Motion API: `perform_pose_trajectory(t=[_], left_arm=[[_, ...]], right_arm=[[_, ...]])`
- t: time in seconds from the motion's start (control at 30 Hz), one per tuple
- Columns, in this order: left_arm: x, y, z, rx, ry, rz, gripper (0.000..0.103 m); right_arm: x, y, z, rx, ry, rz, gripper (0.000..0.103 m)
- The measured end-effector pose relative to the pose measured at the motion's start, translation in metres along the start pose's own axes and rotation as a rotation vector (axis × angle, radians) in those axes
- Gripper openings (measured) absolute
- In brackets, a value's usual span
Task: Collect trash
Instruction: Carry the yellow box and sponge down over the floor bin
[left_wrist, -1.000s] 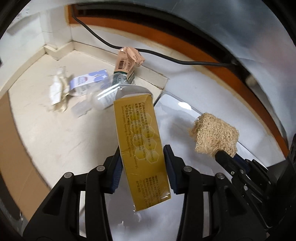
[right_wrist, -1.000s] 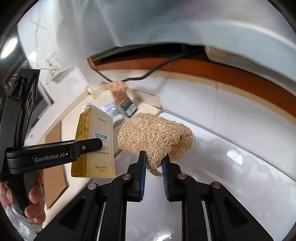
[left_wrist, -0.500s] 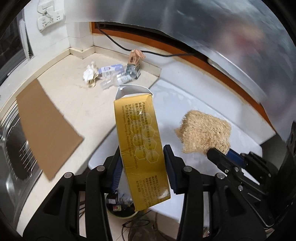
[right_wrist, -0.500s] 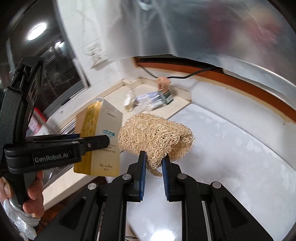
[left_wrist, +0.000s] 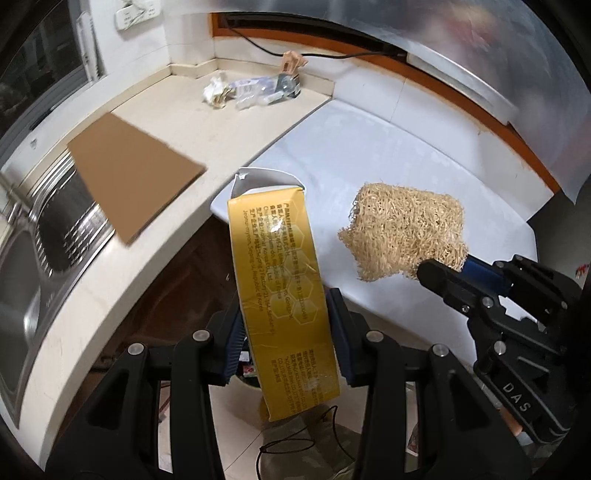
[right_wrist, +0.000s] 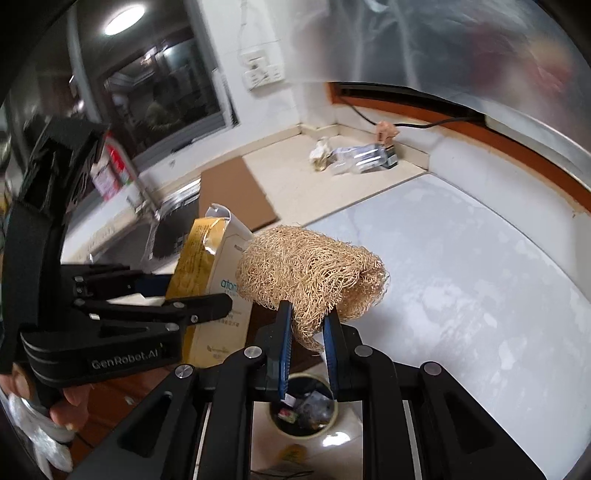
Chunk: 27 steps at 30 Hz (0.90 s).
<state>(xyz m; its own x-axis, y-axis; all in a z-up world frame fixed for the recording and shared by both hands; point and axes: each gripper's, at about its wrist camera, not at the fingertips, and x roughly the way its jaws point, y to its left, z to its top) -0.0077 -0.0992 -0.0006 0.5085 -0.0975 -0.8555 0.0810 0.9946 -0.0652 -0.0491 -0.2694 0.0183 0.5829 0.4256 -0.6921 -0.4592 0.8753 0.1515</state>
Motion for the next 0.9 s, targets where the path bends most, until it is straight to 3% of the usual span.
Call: perform_pose_trajectory(t=[0.23, 0.4, 0.67, 0.9], left_arm=[[0.014, 0.021, -0.058, 0.002, 0.016, 0.031, 0.038], [0.041, 0.041, -0.099, -0.005, 0.058, 0.036, 0.038], [0.131, 0.069, -0.174, 0.019, 0.15, 0.003, 0.038], [0.249, 0.091, -0.228, 0.017, 0.223, -0.01, 0.038]], right_arm=[[0.017, 0.042, -0.06, -0.05, 0.04, -0.005, 0.016], [0.053, 0.067, -0.112, -0.037, 0.114, -0.013, 0.016], [0.156, 0.069, -0.214, 0.099, 0.301, -0.02, 0.016], [0.258, 0.054, -0.292, 0.156, 0.391, -0.063, 0.016]])
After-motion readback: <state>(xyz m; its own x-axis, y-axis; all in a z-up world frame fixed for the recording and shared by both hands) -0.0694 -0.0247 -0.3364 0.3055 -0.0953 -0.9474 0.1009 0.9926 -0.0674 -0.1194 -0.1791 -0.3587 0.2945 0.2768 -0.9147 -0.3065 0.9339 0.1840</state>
